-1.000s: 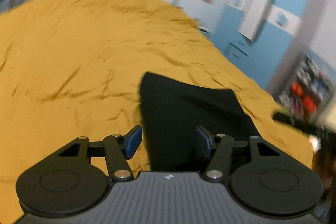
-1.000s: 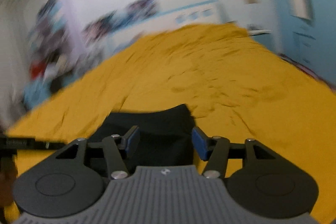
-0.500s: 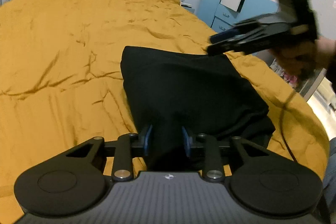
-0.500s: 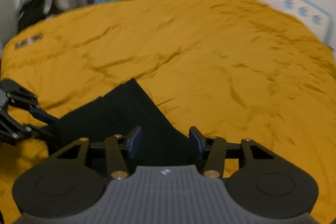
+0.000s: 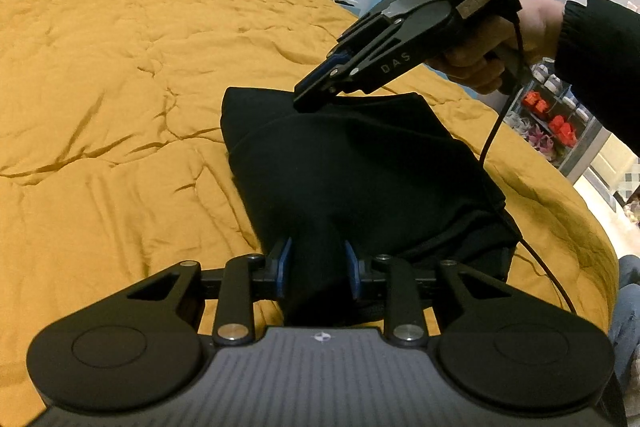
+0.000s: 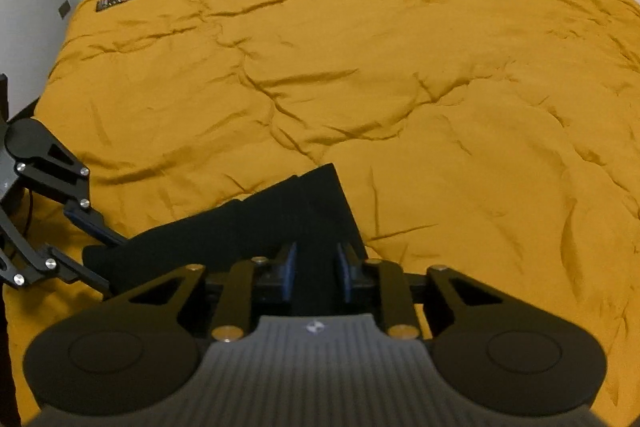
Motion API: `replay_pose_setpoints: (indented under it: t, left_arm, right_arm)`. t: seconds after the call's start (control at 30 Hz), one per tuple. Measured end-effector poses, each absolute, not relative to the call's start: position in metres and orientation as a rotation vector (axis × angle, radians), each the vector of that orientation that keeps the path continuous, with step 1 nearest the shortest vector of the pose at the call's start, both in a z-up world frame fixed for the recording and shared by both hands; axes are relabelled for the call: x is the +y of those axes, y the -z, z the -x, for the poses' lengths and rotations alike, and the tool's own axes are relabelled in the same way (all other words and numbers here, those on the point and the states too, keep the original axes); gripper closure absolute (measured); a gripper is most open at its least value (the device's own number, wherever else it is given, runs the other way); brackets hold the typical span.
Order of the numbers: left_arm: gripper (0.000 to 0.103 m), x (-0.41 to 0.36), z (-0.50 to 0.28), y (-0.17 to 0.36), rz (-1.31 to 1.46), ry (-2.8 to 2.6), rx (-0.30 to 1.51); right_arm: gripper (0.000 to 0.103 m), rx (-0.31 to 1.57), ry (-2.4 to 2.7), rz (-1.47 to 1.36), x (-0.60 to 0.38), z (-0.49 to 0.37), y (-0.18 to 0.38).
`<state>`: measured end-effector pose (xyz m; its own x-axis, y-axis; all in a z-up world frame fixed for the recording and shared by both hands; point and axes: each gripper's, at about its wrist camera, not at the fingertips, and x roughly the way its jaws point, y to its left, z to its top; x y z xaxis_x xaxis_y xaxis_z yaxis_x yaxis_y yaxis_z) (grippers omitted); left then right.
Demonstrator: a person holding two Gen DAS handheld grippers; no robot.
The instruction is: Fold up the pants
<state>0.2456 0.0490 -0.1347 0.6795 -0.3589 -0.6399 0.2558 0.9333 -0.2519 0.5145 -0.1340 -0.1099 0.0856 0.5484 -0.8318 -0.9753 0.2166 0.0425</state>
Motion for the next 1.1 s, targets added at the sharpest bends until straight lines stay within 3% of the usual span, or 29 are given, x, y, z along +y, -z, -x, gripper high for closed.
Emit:
replay_pose_setpoints:
  t: [0.13,0.17,0.2,0.43,0.8,0.9,1.1]
  left_arm:
    - [0.072,0.05,-0.246,0.135,0.153,0.357,0.75]
    - [0.073,0.051,-0.247,0.135,0.156,0.36,0.752]
    - [0.073,0.052,-0.247,0.135,0.161,0.362,0.754]
    - [0.081,0.055,-0.246,0.137,0.174,0.363,0.776]
    - [0.084,0.049,-0.236,0.139,0.117,0.367,0.828]
    - [0.085,0.058,-0.23,0.133,0.125,0.376,0.8]
    - [0.076,0.09,-0.225,0.098,0.167,0.374,0.709]
  right_arm:
    - [0.084,0.915,-1.268,0.571,-0.136,-0.523,0.11]
    - [0.097,0.938,-1.278,0.565,-0.137,-0.524,0.112]
    - [0.103,0.947,-1.293,0.569,-0.136,-0.523,0.113]
    - [0.103,0.783,-1.193,0.541,-0.141,-0.521,0.098]
    - [0.103,0.744,-0.838,0.672,-0.117,-0.52,0.125]
    - [0.103,0.742,-0.859,0.553,-0.137,-0.53,0.107]
    - [0.103,0.722,-0.832,0.418,-0.194,-0.51,0.077]
